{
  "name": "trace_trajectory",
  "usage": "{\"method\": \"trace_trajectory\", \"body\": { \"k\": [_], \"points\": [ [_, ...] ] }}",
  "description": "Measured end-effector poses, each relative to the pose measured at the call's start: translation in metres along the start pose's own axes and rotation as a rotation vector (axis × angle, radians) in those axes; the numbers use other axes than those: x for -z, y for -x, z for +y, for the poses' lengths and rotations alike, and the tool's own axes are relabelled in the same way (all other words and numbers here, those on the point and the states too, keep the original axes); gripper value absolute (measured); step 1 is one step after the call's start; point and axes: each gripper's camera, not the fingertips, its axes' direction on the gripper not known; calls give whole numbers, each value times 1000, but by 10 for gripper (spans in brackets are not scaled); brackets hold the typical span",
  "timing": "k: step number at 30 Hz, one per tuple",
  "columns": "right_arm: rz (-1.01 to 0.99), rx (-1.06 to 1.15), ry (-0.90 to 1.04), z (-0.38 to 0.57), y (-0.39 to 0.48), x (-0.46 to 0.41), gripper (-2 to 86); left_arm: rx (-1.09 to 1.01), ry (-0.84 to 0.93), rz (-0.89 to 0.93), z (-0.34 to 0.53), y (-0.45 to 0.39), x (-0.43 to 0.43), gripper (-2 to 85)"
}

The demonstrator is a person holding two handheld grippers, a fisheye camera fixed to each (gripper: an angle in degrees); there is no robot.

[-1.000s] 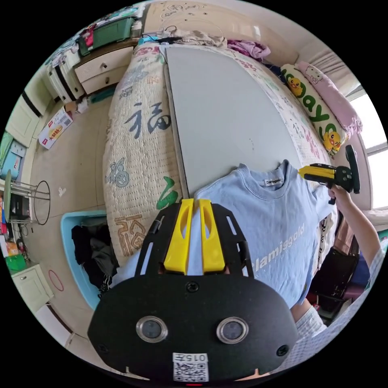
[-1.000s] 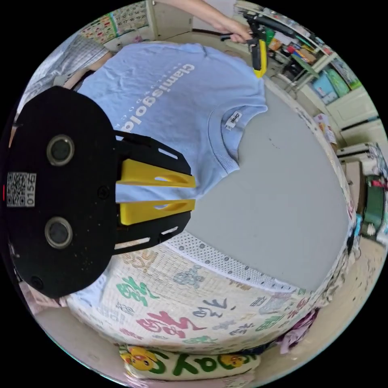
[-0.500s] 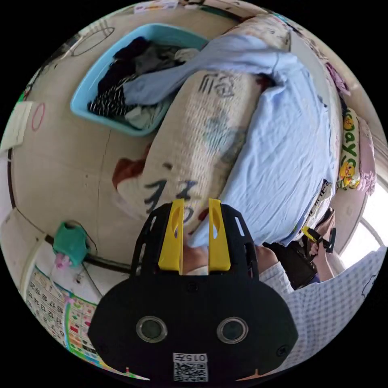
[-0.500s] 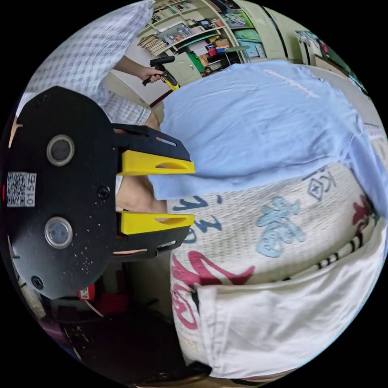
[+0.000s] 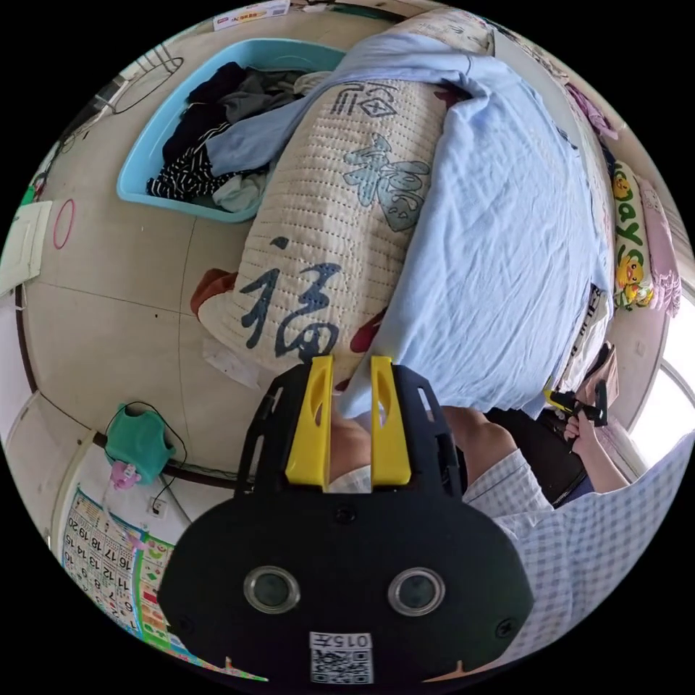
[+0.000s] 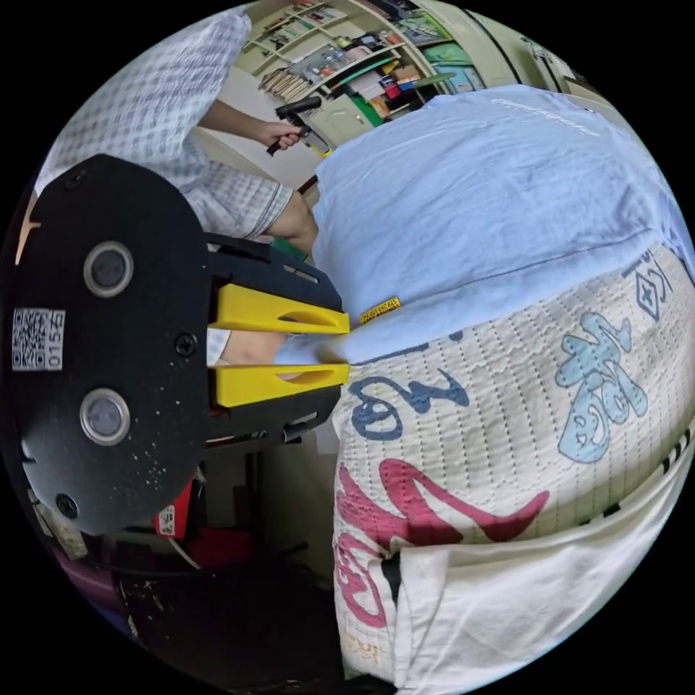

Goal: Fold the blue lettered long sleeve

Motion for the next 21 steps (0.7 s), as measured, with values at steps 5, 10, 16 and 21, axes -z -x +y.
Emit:
{"method": "trace_trajectory", "body": {
  "k": [5, 10, 16, 21],
  "points": [
    [88, 117, 25, -5, 8, -27, 8, -63, 23, 131, 11, 6, 1, 1],
    [58, 105, -5, -5, -9, -45, 2, -53, -13, 61, 26, 7, 3, -6],
    [69, 103, 4, -16, -21, -84, 1, -41, -86, 156, 41, 12, 0, 37],
    [108, 108, 11, -25, -24, -120, 0, -98, 21, 210, 32, -17, -40, 54]
  ]
}}
